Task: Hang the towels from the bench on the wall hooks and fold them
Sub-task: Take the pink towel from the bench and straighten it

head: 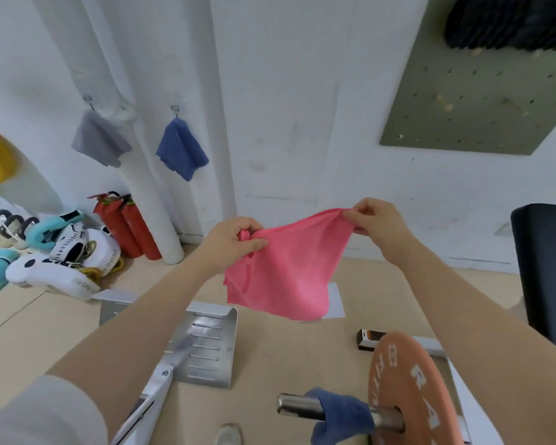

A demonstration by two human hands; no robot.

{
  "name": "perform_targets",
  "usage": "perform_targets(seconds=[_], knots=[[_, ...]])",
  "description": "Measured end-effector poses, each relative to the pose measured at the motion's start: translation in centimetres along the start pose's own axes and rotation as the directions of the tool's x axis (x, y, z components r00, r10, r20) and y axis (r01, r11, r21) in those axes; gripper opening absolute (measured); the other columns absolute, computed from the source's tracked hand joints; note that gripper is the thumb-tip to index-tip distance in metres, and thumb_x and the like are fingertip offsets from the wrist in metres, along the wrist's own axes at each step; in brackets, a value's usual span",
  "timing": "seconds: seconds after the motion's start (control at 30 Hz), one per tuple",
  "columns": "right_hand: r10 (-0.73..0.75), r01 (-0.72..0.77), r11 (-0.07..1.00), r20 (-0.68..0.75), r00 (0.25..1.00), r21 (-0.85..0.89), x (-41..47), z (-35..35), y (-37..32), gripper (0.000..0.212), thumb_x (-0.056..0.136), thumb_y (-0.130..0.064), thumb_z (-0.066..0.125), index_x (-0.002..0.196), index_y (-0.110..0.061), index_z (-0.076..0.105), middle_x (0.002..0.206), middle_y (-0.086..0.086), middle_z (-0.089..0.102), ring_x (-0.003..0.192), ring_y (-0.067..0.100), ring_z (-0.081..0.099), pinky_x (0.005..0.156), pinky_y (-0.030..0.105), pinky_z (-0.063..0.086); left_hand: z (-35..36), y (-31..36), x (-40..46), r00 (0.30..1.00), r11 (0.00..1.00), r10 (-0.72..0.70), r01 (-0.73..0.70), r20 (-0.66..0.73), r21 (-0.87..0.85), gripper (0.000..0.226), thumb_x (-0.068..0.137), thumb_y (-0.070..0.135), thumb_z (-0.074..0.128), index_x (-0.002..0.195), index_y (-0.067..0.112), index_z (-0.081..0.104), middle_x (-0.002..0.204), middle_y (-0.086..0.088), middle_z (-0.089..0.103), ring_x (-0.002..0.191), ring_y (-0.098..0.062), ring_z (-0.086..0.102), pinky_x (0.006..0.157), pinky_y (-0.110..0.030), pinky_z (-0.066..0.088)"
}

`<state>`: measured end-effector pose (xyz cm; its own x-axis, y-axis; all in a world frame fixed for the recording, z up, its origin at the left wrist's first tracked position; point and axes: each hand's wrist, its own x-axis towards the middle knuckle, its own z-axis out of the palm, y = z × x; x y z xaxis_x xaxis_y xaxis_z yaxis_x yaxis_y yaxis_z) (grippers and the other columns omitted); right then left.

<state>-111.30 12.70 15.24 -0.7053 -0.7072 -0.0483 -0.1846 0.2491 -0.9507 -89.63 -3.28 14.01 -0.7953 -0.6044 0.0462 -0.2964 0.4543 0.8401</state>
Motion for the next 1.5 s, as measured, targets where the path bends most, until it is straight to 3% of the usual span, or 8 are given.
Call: perform_targets(seconds=[0.1,0.23,0.43,0.73,0.97,1.13,1.33,1.5], knots=[[0.009,-0.085,0.932,0.212,0.977,0.352,0.8,1.2,-0.5,0.018,0.088,-0.002,0.055,0.073,-0.011,0.054,0.067,-0.002,0.061,0.064,0.009,0.06,0.068,0.023,0.051,-2.2,-1.7,1.0,0.999,0.999,0.032,-0.032,-0.017,-0.001,0.016,0.078,0.009,0.072,0.078,0.023,0.063,0.091,0.014,0.054,0.071,0.015,0.054,0.071,-0.001,0.039],[-0.046,-0.162,0.825,0.349,0.936,0.542,1.7,2.9,-0.6,0.016,0.065,-0.022,0.076,0.07,-0.019,0.061,0.064,-0.007,0.058,0.059,0.008,0.055,0.062,0.022,0.047,-5.1,-3.4,1.7,0.995,0.98,-0.077,0.088,0.07,-0.179,0.012,0.081,0.007,0.067,0.076,0.017,0.068,0.058,0.011,0.057,0.051,0.0,0.05,0.057,-0.011,0.041],[-0.084,-0.175,0.7,0.323,0.943,0.692,2.9,5.3,-0.1,0.03,0.044,-0.025,0.088,0.066,-0.024,0.067,0.069,-0.008,0.062,0.059,0.007,0.056,0.055,0.019,0.046,-7.7,-4.4,3.2,0.983,0.98,-0.067,0.097,0.173,-0.172,0.007,0.084,0.009,0.064,0.077,0.012,0.064,0.07,-0.003,0.054,0.055,-0.002,0.049,0.055,-0.009,0.041],[0.265,-0.187,0.916,-0.186,0.946,0.354,4.3,7.6,0.6,0.023,0.09,-0.001,0.052,0.111,-0.004,0.061,0.076,0.001,0.053,0.066,0.012,0.044,0.063,0.026,0.038,-9.4,-7.8,6.4,0.967,0.927,-0.244,0.256,0.079,-0.275,0.008,0.083,0.028,0.067,0.082,0.022,0.063,0.08,0.001,0.061,0.078,-0.014,0.055,0.082,-0.031,0.045],[0.224,-0.184,0.974,-0.451,0.864,0.131,4.6,8.4,0.5,0.02,0.086,0.002,0.054,0.102,0.003,0.066,0.089,0.01,0.062,0.083,0.02,0.055,0.078,0.035,0.046,-12.2,-10.1,7.1,0.932,0.82,-0.287,0.358,0.221,-0.446,0.024,0.086,-0.005,0.05,0.069,0.011,0.053,0.051,0.002,0.036,0.047,-0.01,0.029,0.04,-0.015,0.026],[0.03,-0.036,0.993,-0.051,0.998,-0.109,3.9,10.9,-2.4,0.017,0.089,-0.006,0.054,0.088,-0.016,0.067,0.082,-0.009,0.064,0.075,-0.003,0.058,0.075,0.01,0.043,-11.3,-9.6,7.0,0.947,0.911,-0.218,0.285,0.238,-0.297,0.017,0.089,0.008,0.054,0.104,0.016,0.058,0.062,0.005,0.047,0.052,-0.007,0.041,0.053,-0.018,0.033],[0.003,0.031,0.983,0.185,0.983,-0.178,3.0,13.7,-5.0,0.017,0.092,-0.01,0.051,0.086,-0.019,0.064,0.081,-0.006,0.065,0.073,-0.001,0.059,0.072,0.009,0.044,-6.1,-5.3,7.0,0.939,0.995,0.075,-0.046,0.335,-0.092,0.036,0.088,0.025,0.061,0.123,0.021,0.053,0.124,0.008,0.055,0.11,-0.009,0.052,0.094,-0.025,0.042],[-0.055,0.075,0.993,0.21,0.976,-0.092,2.4,14.1,-5.7,0.021,0.088,0.003,0.052,0.082,-0.013,0.064,0.076,-0.003,0.064,0.064,-0.007,0.059,0.067,0.007,0.046,-3.3,-3.1,6.4,0.944,0.989,0.14,-0.117,0.299,-0.095,0.027,0.086,0.023,0.062,0.11,0.012,0.055,0.096,-0.001,0.064,0.091,-0.017,0.061,0.081,-0.027,0.047]])
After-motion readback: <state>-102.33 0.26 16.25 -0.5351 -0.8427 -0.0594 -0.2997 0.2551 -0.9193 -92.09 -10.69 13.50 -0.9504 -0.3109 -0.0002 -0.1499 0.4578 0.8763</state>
